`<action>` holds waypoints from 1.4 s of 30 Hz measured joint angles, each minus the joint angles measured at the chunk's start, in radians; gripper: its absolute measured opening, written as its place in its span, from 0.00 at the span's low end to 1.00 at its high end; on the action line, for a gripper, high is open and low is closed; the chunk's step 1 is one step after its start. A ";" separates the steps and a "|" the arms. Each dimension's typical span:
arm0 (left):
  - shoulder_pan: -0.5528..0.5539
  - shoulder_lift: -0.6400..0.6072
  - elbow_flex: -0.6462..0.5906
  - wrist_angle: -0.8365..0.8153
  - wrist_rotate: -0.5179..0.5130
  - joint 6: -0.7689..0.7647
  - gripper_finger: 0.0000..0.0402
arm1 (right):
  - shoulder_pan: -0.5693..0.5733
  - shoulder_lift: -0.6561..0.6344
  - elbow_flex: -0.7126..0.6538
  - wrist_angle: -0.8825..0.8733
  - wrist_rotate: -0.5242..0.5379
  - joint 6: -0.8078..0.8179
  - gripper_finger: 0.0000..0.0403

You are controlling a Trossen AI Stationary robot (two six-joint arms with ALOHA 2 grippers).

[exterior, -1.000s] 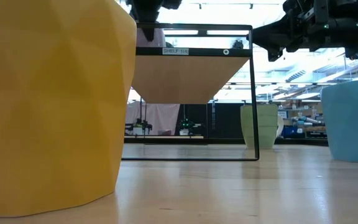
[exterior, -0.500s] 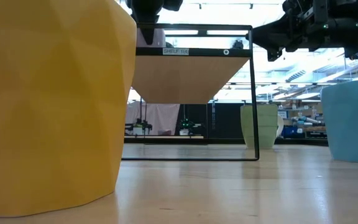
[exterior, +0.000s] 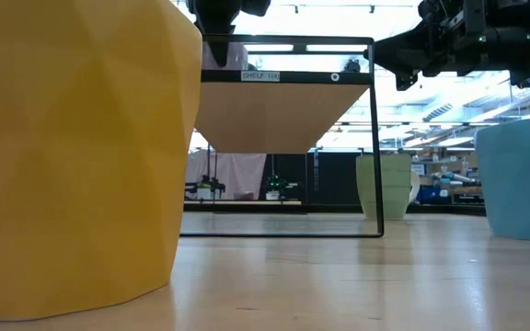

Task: Place coffee mugs
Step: Put the purple mug on the shelf, then put the yellow mug on the shelf

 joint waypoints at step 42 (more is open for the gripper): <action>-0.327 0.002 0.155 0.166 -0.020 -0.076 0.27 | -0.002 0.000 0.000 0.064 0.060 -0.148 0.19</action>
